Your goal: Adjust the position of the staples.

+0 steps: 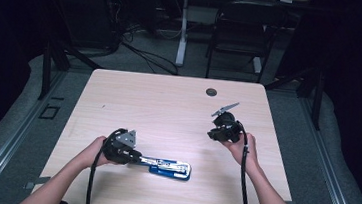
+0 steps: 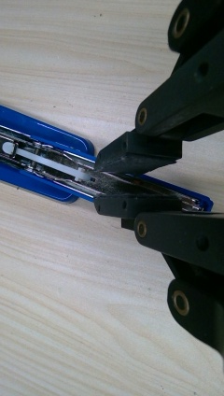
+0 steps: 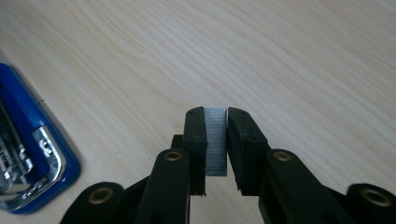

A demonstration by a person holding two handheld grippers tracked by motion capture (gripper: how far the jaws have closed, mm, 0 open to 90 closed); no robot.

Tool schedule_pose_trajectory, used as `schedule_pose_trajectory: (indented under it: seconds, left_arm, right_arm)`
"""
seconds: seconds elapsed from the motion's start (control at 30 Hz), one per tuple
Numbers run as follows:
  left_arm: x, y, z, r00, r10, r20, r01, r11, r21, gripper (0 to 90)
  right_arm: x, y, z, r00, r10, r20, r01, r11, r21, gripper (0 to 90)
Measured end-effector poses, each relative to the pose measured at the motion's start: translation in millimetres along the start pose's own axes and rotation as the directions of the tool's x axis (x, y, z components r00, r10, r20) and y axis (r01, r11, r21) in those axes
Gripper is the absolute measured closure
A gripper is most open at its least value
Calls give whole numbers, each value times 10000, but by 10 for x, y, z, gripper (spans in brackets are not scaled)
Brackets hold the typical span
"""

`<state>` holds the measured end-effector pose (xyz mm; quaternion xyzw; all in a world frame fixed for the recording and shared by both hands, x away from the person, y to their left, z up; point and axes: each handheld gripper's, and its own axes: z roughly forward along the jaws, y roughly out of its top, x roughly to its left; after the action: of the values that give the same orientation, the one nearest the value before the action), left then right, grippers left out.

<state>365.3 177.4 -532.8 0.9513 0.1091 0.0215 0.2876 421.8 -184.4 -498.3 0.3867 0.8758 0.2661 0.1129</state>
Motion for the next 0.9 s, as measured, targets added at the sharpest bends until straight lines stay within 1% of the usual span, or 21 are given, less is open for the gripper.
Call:
schedule_pose_trajectory:
  seconds: [0.03, 0.07, 0.13, 0.17, 0.2, 0.4, 0.43, 0.57, 0.6, 0.7, 0.73, 0.9]
  left_arm:
    - [0, 0, 0, 10000, 0, 0, 0, 10000, 0, 772]
    - [-2, 1, 1, 10000, -3, -14, 3, 10000, 10, 772]
    - [-4, 3, 0, 10000, 4, -28, -4, 10000, 15, 772]
    - [-5, 4, 0, 10000, 3, -30, -3, 10000, 17, 772]
    - [-5, 4, 0, 10000, 3, -30, -3, 10000, 17, 772]
    - [-6, 1, 0, 10000, -11, -31, 11, 10000, 7, 772]
    - [-11, 2, 2, 9999, -14, -144, 14, 10000, 26, 772]
    - [-13, 4, 1, 9999, 13, -141, -13, 10000, 32, 772]
    - [-14, 5, 1, 9999, 28, -153, -27, 10000, 32, 772]
    - [-16, 8, 0, 9998, 38, -177, -37, 10000, 63, 772]
    - [-15, 9, -1, 9998, 48, -174, -47, 10000, 64, 772]
    - [-15, 10, 0, 9998, 56, -182, -55, 9999, 89, 772]
  right_arm:
    - [0, 0, 0, 10000, 0, 0, 0, 10000, 0, 783]
    - [34, -24, -60, 10000, -71, -17, 71, 10000, 58, 783]
    - [63, -45, -93, 9998, -190, 12, 190, 9998, -56, 784]
    - [80, -51, -99, 9998, -188, -11, 188, 9997, -132, 784]
    - [92, -51, -109, 9997, -237, -45, 237, 9997, -65, 784]
    - [180, -91, -149, 9991, -397, -158, 396, 9992, -59, 784]
    - [212, -121, -179, 9988, -428, -225, 427, 9991, -36, 784]
    - [266, -176, -220, 9989, -417, -234, 418, 9991, -1, 784]
    - [295, -214, -233, 9987, -427, -282, 429, 9991, 50, 784]
    - [319, -251, -233, 9984, -441, -362, 445, 9989, 109, 784]
    - [346, -284, -215, 9980, -434, -455, 447, 9986, 281, 784]
    - [456, -386, -85, 9947, -692, -756, 767, 9918, 1018, 784]
